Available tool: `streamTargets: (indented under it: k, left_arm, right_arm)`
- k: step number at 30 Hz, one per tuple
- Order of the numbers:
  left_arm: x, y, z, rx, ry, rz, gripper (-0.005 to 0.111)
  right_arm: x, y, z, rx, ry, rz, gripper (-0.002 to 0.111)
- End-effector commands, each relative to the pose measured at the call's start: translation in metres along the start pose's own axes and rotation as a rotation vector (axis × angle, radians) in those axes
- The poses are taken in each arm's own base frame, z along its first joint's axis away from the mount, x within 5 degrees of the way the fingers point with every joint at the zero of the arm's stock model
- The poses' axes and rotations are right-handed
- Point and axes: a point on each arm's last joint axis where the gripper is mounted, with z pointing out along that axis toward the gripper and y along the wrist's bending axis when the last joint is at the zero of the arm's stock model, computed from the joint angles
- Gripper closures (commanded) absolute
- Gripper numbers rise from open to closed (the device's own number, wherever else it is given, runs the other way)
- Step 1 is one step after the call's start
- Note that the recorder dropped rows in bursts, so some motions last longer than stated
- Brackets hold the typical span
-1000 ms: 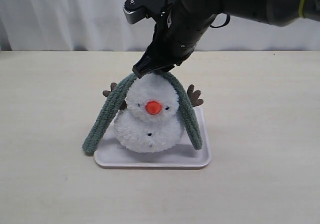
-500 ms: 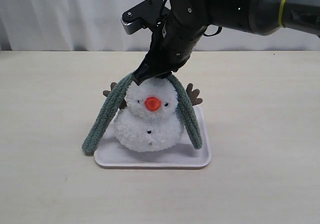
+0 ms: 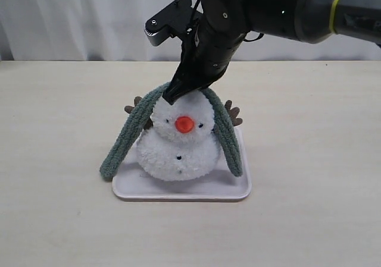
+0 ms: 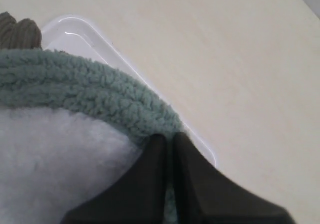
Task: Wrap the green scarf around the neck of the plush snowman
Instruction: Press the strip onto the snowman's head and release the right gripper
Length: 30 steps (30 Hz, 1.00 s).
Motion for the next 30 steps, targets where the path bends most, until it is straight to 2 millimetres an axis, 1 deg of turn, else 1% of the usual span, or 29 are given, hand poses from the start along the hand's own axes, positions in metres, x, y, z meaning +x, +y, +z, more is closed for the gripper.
streamTargets:
  k: [1,6,11,15,19,22,25,26,30]
  left_arm:
    - [0.0,0.0,0.0,-0.001,-0.01,-0.003,0.107]
    - [0.0,0.0,0.0,-0.001,-0.01,-0.003,0.107]
    - [0.0,0.0,0.0,-0.001,-0.01,-0.003,0.107]
    - [0.0,0.0,0.0,-0.001,-0.01,-0.003,0.107]
    - [0.0,0.0,0.0,-0.001,-0.01,-0.003,0.107]
    - [0.0,0.0,0.0,-0.001,-0.01,-0.003,0.107]
    - [0.0,0.0,0.0,-0.001,-0.01,-0.003,0.107]
    - [0.0,0.0,0.0,-0.001,-0.01,-0.003,0.107]
    - [0.0,0.0,0.0,-0.001,-0.01,-0.003,0.107]
  right_arm:
    - [0.002,-0.003,0.005,0.009,0.018,0.006,0.104]
    - [0.006,0.0,0.021,0.002,0.063,0.026,0.104]
    - [0.008,0.002,0.028,-0.002,0.077,0.024,0.104]
    - [0.006,0.0,0.021,0.001,0.063,0.027,0.104]
    - [0.002,-0.003,0.006,0.002,0.023,0.041,0.104]
    - [-0.002,-0.006,-0.01,-0.005,-0.026,0.062,0.103]
    - [-0.004,-0.009,-0.027,-0.001,-0.06,0.062,0.093]
    - [-0.004,-0.009,-0.032,-0.007,-0.066,0.061,0.087]
    - [-0.004,-0.009,-0.051,-0.048,-0.096,0.053,0.068]
